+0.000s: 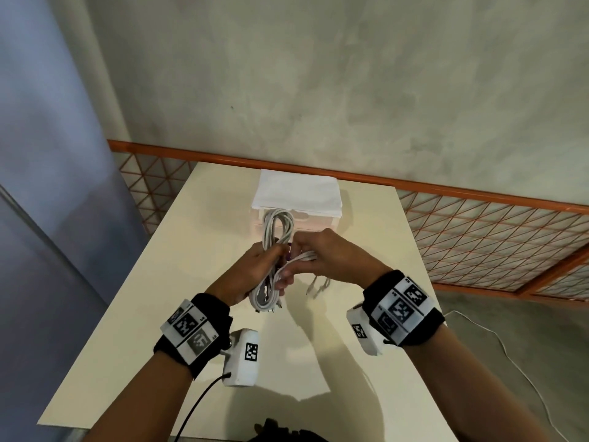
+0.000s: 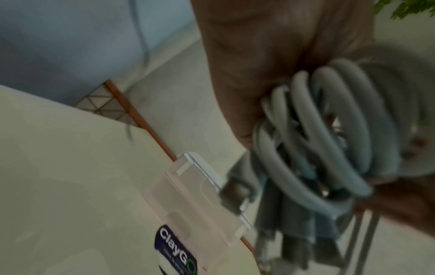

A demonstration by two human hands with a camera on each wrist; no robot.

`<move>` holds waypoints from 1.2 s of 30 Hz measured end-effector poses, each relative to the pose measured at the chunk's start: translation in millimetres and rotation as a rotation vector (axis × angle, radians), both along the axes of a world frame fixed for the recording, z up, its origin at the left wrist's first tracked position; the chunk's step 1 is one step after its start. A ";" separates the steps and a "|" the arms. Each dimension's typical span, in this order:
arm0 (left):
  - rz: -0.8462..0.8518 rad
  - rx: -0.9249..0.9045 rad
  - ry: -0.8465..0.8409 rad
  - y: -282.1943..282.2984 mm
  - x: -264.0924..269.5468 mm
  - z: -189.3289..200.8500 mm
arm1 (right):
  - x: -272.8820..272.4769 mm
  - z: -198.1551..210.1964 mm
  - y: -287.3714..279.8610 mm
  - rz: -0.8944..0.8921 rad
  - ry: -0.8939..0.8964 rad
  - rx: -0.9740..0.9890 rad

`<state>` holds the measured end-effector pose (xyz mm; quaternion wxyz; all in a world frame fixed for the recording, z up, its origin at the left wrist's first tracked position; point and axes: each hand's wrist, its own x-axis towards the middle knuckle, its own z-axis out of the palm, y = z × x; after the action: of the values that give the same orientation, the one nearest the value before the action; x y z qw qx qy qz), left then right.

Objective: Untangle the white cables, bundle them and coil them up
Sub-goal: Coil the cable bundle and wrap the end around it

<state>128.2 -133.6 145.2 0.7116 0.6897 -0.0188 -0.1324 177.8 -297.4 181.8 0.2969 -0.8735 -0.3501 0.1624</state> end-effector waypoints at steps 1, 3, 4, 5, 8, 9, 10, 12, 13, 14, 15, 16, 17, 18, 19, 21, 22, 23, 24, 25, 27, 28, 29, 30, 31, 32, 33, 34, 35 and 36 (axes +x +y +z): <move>-0.008 0.011 -0.009 3.0 0.1 0.7 | 2.5 -1.8 -6.9 -0.042 0.055 0.031; -0.028 0.047 -0.039 7.1 -0.8 0.9 | 5.8 -4.1 -18.9 -0.062 0.117 0.001; -0.042 0.061 -0.053 8.2 -1.9 -0.6 | 6.5 -5.1 -22.5 -0.058 0.136 -0.026; -0.057 0.070 -0.060 7.8 -2.7 -3.4 | 6.9 -5.1 -23.8 -0.055 0.152 -0.040; -0.062 0.126 -0.082 1.5 -3.0 -11.5 | 7.3 -2.8 -16.6 -0.077 0.101 -0.025; -0.052 0.147 -0.092 -1.3 -2.2 -14.1 | 7.9 -2.3 -13.5 -0.087 0.058 -0.012; -0.038 0.153 -0.093 -3.8 -2.2 -15.7 | 8.1 -1.1 -10.4 -0.092 0.021 0.007; -0.026 0.113 -0.065 -7.6 -3.3 -18.9 | 8.3 1.5 -4.9 -0.081 -0.035 0.066; -0.034 0.077 -0.041 -9.4 -4.6 -20.1 | 8.1 3.6 -2.8 -0.074 -0.058 0.096; -0.042 0.048 -0.015 -11.1 -5.2 -21.8 | 7.7 5.6 -0.7 -0.075 -0.082 0.120; -0.047 0.030 0.012 -12.9 -5.6 -22.9 | 7.7 7.4 1.3 -0.088 -0.100 0.140; -0.047 0.028 0.038 -14.8 -5.8 -23.5 | 7.2 9.0 3.3 -0.111 -0.097 0.167; -0.051 0.037 0.065 -16.7 -5.2 -25.1 | 6.5 10.5 5.8 -0.127 -0.080 0.195; -0.067 0.057 0.088 -19.0 -4.8 -26.0 | 5.3 11.4 8.8 -0.136 -0.072 0.203; -0.087 0.084 0.107 -21.4 -4.4 -26.9 | 4.0 11.5 12.0 -0.132 -0.078 0.196; -0.112 0.119 0.140 -24.4 -4.1 -27.4 | 2.5 8.8 17.6 -0.124 -0.092 0.168; -0.115 0.116 0.159 -24.9 -3.7 -27.2 | 3.2 6.8 18.9 -0.134 -0.089 0.175; -0.119 0.097 0.179 -24.5 -3.5 -27.1 | 4.8 4.0 19.0 -0.154 -0.085 0.188; -0.128 0.074 0.192 -23.3 -3.2 -27.2 | 7.5 0.8 18.7 -0.175 -0.093 0.194; -0.143 0.057 0.194 -22.3 -3.7 -27.8 | 10.0 -2.4 18.3 -0.197 -0.117 0.175; -0.182 0.067 0.160 -22.6 -4.8 -30.1 | 15.0 -6.7 17.8 -0.231 -0.213 0.074; -0.195 0.090 0.135 -23.8 -6.4 -30.4 | 17.3 -7.7 17.7 -0.251 -0.270 0.012; -0.194 0.116 0.115 -25.2 -7.9 -30.3 | 19.6 -7.6 17.4 -0.280 -0.320 -0.045; -0.182 0.134 0.106 -26.0 -9.4 -29.9 | 21.7 -7.1 16.3 -0.314 -0.360 -0.089; -0.166 0.144 0.101 -25.9 -9.6 -29.4 | 24.6 -6.9 13.9 -0.350 -0.378 -0.120; -0.149 0.152 0.097 -24.9 -8.3 -28.7 | 28.1 -7.9 10.4 -0.381 -0.360 -0.127; -0.129 0.161 0.090 -22.3 -6.3 -28.5 | 30.9 -8.8 6.3 -0.400 -0.299 -0.099; -0.108 0.172 0.082 -19.4 -4.0 -28.7 | 34.1 -11.3 0.9 -0.391 -0.205 -0.034; -0.088 0.184 0.075 -16.0 -1.8 -29.1 | 36.7 -14.1 -4.9 -0.349 -0.109 0.043; -0.070 0.193 0.068 -12.5 -0.3 -29.3 | 37.4 -15.5 -10.7 -0.285 -0.019 0.107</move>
<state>127.9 -146.1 115.9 0.6369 0.7492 -0.0059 -0.1818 215.2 -308.1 166.3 0.3599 -0.8987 -0.2334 0.0912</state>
